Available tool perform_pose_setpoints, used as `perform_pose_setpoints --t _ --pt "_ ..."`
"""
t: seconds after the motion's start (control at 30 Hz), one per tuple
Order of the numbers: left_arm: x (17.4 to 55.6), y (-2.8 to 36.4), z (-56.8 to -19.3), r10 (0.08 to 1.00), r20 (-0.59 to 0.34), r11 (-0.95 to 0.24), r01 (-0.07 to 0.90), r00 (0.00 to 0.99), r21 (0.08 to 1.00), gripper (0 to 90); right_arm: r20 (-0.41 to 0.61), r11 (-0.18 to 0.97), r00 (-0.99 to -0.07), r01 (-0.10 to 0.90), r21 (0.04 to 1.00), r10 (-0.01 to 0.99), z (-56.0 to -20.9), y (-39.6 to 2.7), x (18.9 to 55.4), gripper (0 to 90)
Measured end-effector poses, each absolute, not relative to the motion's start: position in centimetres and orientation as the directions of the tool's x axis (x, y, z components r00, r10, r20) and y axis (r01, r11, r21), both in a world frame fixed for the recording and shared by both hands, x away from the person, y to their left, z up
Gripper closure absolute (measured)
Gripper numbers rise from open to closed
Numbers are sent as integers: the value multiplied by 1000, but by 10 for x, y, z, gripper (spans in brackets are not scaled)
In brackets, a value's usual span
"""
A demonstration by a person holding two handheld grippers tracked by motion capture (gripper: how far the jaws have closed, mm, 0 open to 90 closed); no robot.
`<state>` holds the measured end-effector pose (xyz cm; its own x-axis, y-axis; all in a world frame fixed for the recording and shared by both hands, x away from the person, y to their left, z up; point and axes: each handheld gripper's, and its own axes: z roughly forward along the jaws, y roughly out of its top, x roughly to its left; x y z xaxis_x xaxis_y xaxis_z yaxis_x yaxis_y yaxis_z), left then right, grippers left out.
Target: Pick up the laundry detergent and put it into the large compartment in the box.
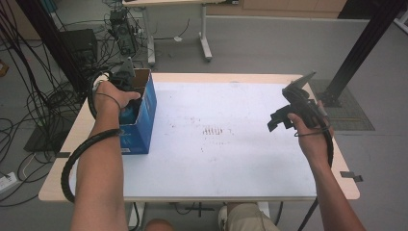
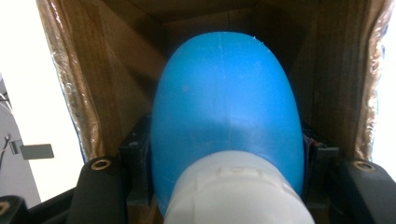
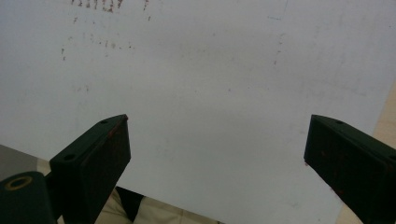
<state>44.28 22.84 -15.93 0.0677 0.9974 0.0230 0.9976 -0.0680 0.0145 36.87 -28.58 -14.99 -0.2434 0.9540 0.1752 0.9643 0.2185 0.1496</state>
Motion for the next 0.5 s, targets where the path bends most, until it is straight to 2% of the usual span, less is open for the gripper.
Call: perform_pose_setpoints --t 0.5 --pt "440 228 -159 998 24 -67 998 66 22 373 179 214 -239 966 145 954 -151 -286 369 70"
